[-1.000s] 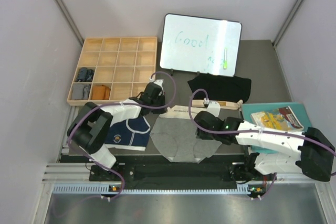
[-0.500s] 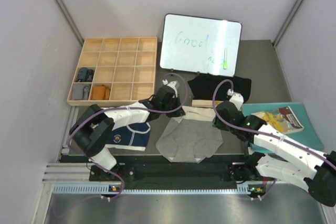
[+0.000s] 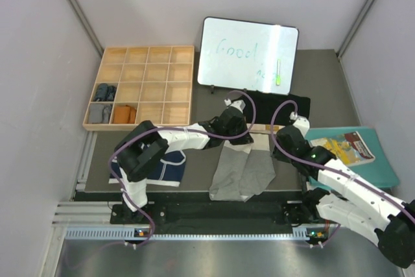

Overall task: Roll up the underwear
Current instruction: Fold the underwear at the center of the board.

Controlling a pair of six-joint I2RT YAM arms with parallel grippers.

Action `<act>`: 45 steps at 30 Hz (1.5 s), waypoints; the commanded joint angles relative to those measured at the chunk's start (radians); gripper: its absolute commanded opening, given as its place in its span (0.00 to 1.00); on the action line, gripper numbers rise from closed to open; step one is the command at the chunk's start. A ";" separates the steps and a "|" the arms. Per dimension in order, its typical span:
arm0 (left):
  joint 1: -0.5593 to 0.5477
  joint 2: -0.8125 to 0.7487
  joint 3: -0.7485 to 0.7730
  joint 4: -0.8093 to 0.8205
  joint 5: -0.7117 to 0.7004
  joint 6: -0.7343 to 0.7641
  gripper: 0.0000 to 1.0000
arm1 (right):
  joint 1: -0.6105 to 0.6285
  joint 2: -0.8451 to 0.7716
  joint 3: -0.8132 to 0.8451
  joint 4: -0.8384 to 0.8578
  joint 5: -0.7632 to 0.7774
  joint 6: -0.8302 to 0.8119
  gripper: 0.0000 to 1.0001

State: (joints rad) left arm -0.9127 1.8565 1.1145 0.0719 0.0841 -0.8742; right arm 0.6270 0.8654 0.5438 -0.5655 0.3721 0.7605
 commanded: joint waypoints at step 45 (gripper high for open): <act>-0.018 0.198 0.171 0.091 0.011 -0.068 0.00 | 0.063 -0.085 -0.275 0.418 -0.464 0.069 0.37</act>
State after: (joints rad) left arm -0.9321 2.0560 1.2938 0.1127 0.0895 -0.9581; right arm 0.6601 0.7773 0.2245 -0.2043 -0.1192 0.8082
